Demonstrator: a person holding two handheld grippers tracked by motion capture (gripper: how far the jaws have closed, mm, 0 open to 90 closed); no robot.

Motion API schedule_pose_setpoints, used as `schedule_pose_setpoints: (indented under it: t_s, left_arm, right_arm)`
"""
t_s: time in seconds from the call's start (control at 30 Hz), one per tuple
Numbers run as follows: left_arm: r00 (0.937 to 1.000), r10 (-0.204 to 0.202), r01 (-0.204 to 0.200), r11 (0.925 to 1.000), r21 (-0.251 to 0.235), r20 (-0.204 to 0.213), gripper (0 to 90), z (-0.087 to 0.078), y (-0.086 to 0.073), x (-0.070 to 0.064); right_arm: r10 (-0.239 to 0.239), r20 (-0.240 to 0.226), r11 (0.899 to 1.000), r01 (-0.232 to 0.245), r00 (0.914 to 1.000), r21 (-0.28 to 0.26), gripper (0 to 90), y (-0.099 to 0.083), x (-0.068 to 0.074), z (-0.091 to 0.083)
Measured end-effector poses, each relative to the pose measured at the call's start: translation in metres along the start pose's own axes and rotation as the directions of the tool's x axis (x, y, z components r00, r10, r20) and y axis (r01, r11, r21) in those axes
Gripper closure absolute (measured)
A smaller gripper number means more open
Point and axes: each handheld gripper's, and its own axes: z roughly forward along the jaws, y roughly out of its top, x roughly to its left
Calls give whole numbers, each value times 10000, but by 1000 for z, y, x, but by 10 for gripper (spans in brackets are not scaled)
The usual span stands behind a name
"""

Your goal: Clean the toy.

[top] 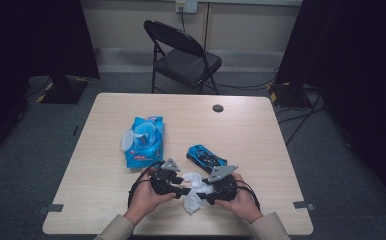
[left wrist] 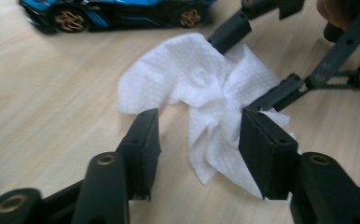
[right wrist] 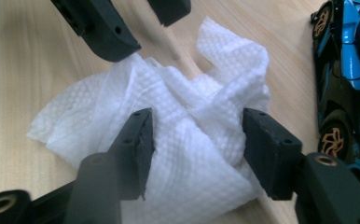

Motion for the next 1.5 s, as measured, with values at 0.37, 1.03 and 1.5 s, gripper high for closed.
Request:
schedule_pose_setpoints:
  t_s: [0.37, 1.03, 1.5]
  left_arm:
    - [9988, -346, 319, 9964, -783, -340, 237, -4, 13, 11]
    - [9967, 423, -488, 9944, -933, -698, 170, 47, 78, 23]
    - [9921, 332, -394, 9980, -490, -1213, 156, 73, 80, 36]
  right_arm:
    - [592, 357, 9982, -596, 9976, 98, 863, 1, -1, -5]
    - [3858, 2268, 9144, -3379, 8943, -2230, 870, -48, -69, -122]
    - [4141, 2940, 9100, -3844, 8614, -1554, 866, -44, -77, -62]
